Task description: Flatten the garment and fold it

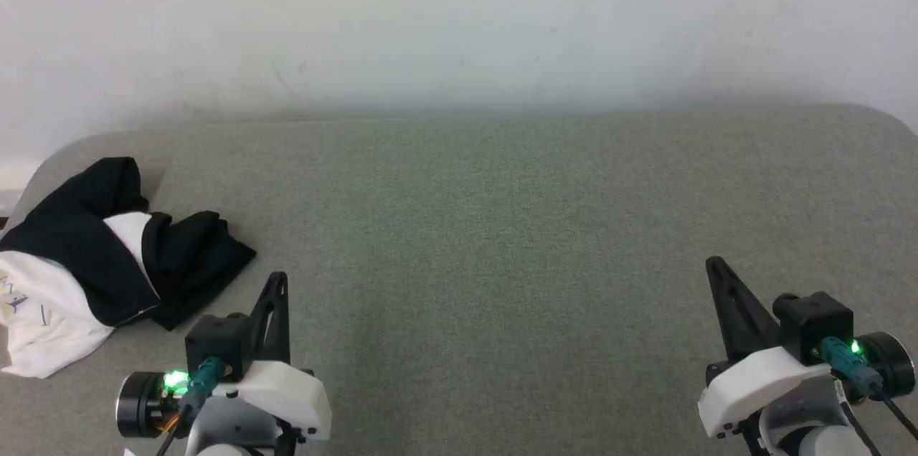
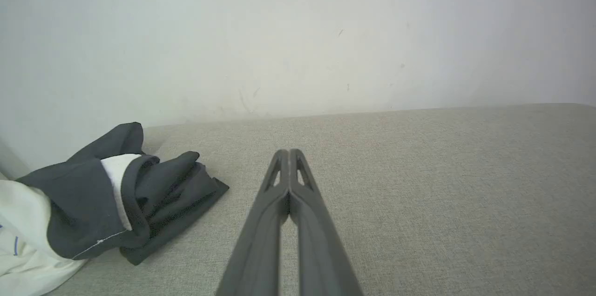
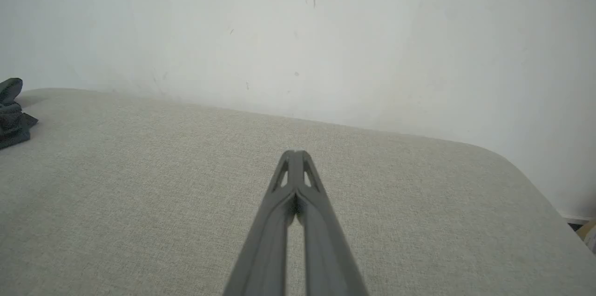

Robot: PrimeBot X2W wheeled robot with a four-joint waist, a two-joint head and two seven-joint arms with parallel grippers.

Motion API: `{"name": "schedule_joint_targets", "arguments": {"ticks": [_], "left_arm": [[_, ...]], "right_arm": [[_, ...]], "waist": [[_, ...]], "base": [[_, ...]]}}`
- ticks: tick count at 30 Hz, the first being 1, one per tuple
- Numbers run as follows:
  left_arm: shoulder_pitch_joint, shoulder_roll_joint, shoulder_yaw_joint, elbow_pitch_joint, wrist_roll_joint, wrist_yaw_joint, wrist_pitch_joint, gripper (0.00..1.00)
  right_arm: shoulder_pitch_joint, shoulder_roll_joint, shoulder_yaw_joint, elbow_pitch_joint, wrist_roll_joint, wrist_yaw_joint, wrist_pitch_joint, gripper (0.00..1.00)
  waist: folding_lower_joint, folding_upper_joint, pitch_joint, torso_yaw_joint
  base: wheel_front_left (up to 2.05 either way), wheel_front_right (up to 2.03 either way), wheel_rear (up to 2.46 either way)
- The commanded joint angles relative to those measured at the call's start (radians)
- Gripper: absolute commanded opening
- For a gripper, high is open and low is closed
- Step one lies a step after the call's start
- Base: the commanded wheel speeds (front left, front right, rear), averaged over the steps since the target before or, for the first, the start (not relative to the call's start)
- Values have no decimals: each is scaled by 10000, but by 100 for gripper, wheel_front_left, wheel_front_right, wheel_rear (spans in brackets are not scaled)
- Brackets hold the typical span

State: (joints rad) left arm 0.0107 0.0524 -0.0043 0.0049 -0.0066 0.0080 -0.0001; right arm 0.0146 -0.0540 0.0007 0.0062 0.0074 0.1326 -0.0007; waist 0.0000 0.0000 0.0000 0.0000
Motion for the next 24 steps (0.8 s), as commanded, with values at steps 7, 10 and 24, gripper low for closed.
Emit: {"name": "schedule_joint_targets", "arguments": {"ticks": [7, 10, 24], "left_arm": [[-107, -22, 43, -49, 66, -80, 1, 0], [-107, -22, 43, -49, 66, -80, 1, 0], [-107, -22, 43, -49, 66, -80, 1, 0]], "right_arm": [[-146, 38, -7, -62, -74, -19, 7, 0], [-146, 38, -7, -62, -74, -19, 7, 0], [-146, 38, -7, -62, -74, -19, 7, 0]], "waist": [[0, 0, 0, 0], [0, 0, 0, 0], [0, 0, 0, 0]], "base": [[0, 0, 0], [0, 0, 0], [0, 0, 0]]}}
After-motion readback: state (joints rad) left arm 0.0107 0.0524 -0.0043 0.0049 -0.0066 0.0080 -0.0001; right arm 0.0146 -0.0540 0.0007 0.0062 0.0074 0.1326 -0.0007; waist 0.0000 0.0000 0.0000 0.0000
